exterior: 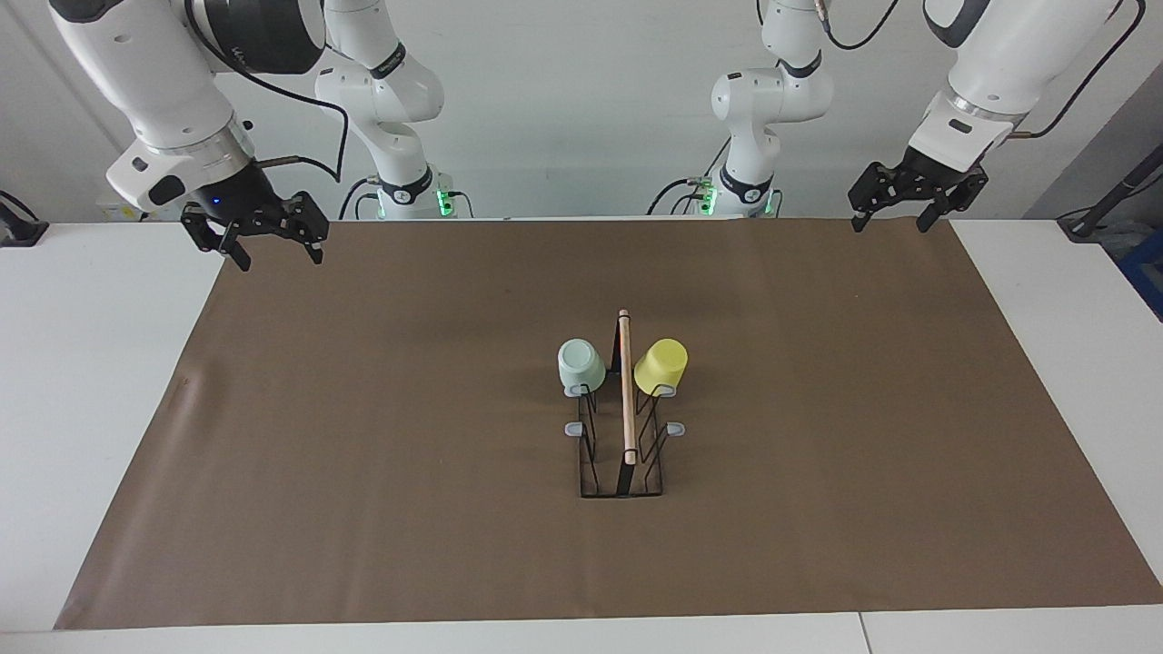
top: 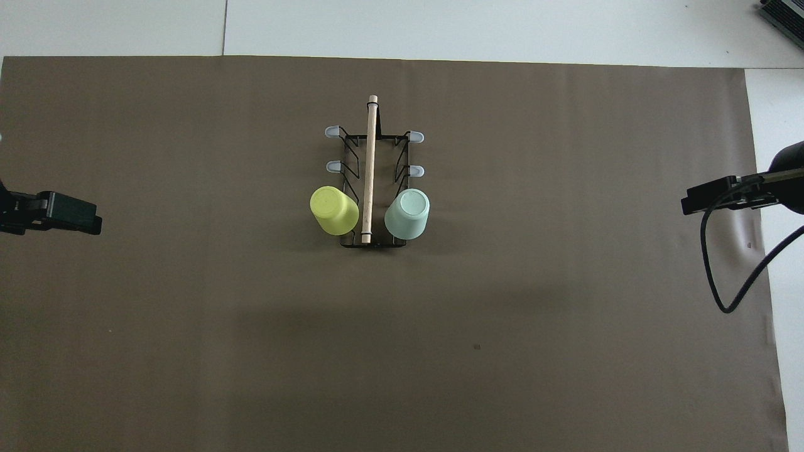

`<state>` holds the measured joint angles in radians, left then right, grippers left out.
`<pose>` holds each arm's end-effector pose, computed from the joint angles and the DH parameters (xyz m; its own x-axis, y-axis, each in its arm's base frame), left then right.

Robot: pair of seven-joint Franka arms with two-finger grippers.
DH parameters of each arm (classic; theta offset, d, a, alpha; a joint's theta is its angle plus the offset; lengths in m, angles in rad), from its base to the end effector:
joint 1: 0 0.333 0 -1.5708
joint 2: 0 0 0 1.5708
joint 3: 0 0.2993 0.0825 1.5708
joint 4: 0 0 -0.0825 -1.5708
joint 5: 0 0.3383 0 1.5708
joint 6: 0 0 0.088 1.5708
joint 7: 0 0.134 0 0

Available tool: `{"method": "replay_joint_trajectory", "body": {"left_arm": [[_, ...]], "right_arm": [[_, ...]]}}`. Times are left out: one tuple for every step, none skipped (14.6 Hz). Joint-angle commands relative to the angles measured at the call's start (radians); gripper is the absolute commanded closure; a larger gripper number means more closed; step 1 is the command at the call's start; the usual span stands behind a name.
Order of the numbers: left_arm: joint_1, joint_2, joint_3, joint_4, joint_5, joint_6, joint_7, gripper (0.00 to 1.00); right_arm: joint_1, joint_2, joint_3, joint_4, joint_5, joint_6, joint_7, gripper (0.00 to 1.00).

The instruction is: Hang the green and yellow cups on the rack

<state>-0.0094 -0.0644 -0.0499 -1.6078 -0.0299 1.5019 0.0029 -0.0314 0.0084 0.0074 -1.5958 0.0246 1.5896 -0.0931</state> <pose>0.4802 -0.0335 0.5912 0.9971 -0.0639 -0.0415 -0.0628 -0.9977 0.0268 0.5118 -0.0090 0.5675 0.9976 0.0686 -0.0122 0.0682 -0.9973 -0.0259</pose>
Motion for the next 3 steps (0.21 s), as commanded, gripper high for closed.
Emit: {"method": "replay_joint_trajectory", "body": {"left_arm": [[0.005,-0.018,0.008,-0.014,-0.016,-0.009,0.017,0.0],[0.017,-0.018,-0.004,-0.015,-0.016,-0.009,0.02,0.0],[0.029,-0.02,-0.017,-0.015,-0.016,-0.009,0.022,0.0]], "right_arm": [[-0.001,-0.01,0.005,0.002,-0.003,-0.013,0.016,0.0],[-0.001,-0.01,0.005,0.003,-0.003,-0.016,0.016,0.0],[-0.001,-0.01,0.003,0.003,-0.005,-0.019,0.016,0.0]]}}
